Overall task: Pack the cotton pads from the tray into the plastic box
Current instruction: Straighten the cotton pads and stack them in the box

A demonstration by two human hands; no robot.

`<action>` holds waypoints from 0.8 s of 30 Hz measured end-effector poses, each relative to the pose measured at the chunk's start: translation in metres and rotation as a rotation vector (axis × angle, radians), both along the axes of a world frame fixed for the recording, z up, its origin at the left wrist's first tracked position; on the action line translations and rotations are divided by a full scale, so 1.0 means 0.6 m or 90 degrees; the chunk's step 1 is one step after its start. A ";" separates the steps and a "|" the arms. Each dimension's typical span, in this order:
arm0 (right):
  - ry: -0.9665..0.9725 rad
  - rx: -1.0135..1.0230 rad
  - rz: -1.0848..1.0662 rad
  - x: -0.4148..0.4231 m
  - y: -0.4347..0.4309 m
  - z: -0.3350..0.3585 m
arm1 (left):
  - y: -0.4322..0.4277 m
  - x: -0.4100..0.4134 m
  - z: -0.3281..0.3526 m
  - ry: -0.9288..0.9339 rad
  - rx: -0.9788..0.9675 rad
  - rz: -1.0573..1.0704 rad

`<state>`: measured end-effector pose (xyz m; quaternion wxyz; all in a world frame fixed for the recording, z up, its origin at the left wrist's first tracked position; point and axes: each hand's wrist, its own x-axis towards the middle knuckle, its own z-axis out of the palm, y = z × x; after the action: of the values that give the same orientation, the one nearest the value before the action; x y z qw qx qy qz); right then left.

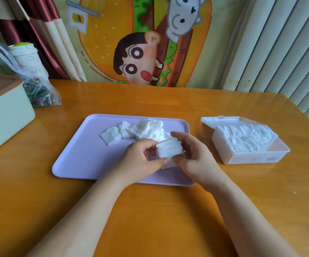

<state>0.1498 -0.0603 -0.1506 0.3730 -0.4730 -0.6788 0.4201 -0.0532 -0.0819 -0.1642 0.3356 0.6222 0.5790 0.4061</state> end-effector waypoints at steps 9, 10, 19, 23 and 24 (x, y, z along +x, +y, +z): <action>-0.052 -0.005 -0.037 -0.024 -0.013 0.001 | 0.003 -0.006 -0.003 0.030 0.001 0.004; -0.059 -0.008 -0.034 -0.026 -0.014 0.000 | 0.004 -0.005 -0.003 0.030 -0.003 0.007; -0.127 -0.043 0.042 -0.036 -0.024 0.000 | 0.002 0.004 0.002 0.137 -0.012 -0.013; -0.086 -0.015 0.000 -0.037 -0.021 -0.006 | 0.005 -0.003 0.002 0.056 -0.017 0.006; -0.066 -0.004 -0.017 -0.037 -0.020 -0.007 | 0.006 -0.005 0.003 0.050 -0.011 0.017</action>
<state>0.1274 -0.0724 -0.1547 0.3409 -0.5043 -0.6896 0.3923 -0.0559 -0.0781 -0.1626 0.3124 0.6269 0.6039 0.3805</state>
